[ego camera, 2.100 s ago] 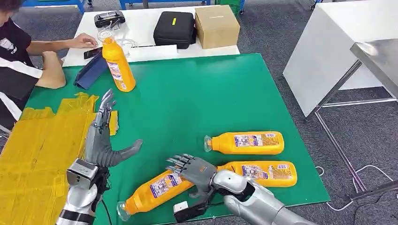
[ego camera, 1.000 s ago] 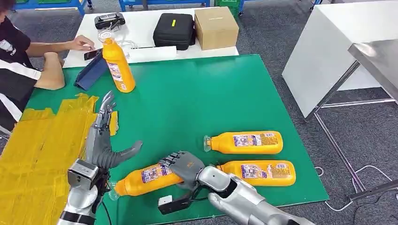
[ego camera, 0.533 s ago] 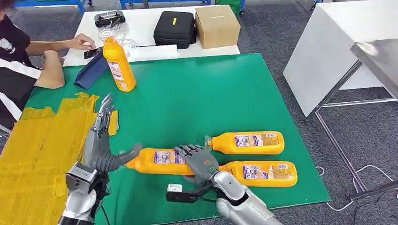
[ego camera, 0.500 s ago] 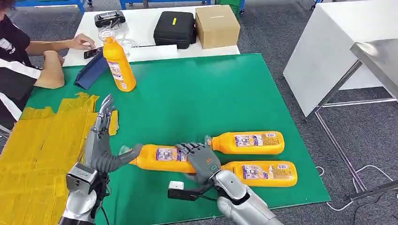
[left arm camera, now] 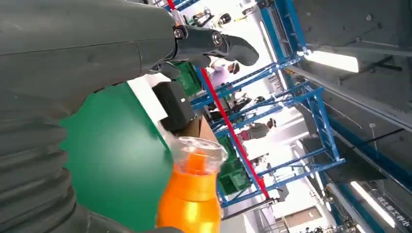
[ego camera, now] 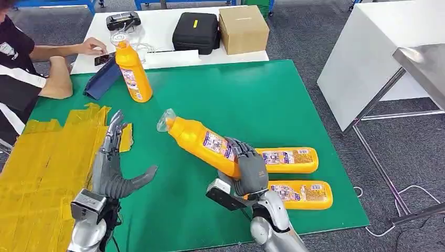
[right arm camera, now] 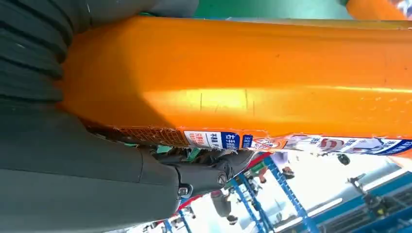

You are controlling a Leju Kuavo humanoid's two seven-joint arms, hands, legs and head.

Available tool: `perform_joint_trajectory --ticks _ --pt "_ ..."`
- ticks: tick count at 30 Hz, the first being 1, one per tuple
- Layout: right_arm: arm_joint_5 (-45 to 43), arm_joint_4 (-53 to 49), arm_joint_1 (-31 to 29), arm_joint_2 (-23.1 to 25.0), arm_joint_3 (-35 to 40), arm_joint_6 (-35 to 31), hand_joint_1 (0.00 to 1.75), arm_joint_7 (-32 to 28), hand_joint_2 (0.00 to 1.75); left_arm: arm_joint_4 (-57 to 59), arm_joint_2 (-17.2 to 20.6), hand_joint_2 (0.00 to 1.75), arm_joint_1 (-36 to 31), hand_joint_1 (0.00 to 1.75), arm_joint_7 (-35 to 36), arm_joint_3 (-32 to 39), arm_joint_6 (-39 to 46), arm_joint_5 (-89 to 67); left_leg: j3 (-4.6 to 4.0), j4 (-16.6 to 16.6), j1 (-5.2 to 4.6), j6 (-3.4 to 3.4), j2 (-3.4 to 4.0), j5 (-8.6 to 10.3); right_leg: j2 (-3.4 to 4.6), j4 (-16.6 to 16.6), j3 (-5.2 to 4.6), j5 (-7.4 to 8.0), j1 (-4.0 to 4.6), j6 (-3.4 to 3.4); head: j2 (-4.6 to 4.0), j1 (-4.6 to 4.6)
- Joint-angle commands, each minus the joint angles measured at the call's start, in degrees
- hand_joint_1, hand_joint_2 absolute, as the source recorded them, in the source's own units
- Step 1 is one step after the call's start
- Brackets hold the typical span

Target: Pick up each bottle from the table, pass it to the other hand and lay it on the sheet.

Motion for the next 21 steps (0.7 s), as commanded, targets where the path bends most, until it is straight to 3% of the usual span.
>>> perform_joint_trajectory --ticks 1,6,7,9,13,15,21 --pt "-2.6 -1.9 1.5 2.7 -6.3 -5.1 1.75 -2.9 1.75 1.2 -0.4 1.75 -0.6 0.0 1.0 0.8 0.7 0.0 0.18 0.0 0.03 -0.04 -0.13 -0.09 -0.08 0.0 0.2 -0.11 0.03 -0.07 0.0 0.02" --pt "-6.9 -5.2 3.2 4.4 -8.3 -7.8 1.75 -7.2 1.75 1.8 -0.9 1.75 -0.5 0.0 3.1 2.0 0.6 2.5 0.18 0.0 0.03 -0.05 -0.1 -0.1 -0.05 0.0 0.19 -0.11 0.03 -0.07 0.0 0.0" --pt "-9.8 -6.1 3.4 4.3 -7.4 -7.3 1.75 -10.4 1.75 3.0 -0.6 1.75 -0.9 0.0 5.5 1.7 -3.7 7.4 0.25 0.0 0.05 -0.06 -0.12 -0.15 -0.06 0.0 0.26 -0.16 0.04 -0.09 0.0 0.0" --pt "-13.2 -6.2 3.2 4.2 -6.0 -5.0 1.75 -13.0 1.75 5.8 2.4 1.75 -2.2 0.0 8.3 -0.6 -12.2 12.3 0.21 0.0 0.03 -0.05 -0.11 -0.11 -0.06 0.0 0.21 -0.12 0.03 -0.09 0.0 0.0" --pt "-19.3 -2.8 0.9 4.7 -2.3 1.1 1.75 -16.2 1.75 11.8 3.4 1.75 -4.9 0.0 8.8 -2.9 -21.2 19.0 0.37 0.0 0.04 -0.07 -0.13 -0.11 -0.06 0.0 0.34 -0.12 0.04 -0.12 0.0 0.0" --pt "-22.7 0.1 -0.6 4.9 0.4 6.3 1.75 -16.7 1.75 14.6 3.6 1.75 -6.6 0.0 10.3 -3.5 -22.8 22.2 0.27 0.0 0.05 -0.06 -0.1 -0.08 -0.05 0.0 0.25 -0.08 0.04 -0.1 0.0 0.0" --pt "-23.8 5.9 -3.0 5.8 4.9 7.2 1.75 -17.7 1.75 18.7 3.4 1.75 -9.3 0.0 12.3 -3.8 -25.3 29.2 0.41 -0.1 0.08 -0.08 -0.07 -0.11 -0.01 -0.1 0.38 -0.09 0.07 -0.12 0.0 0.0"
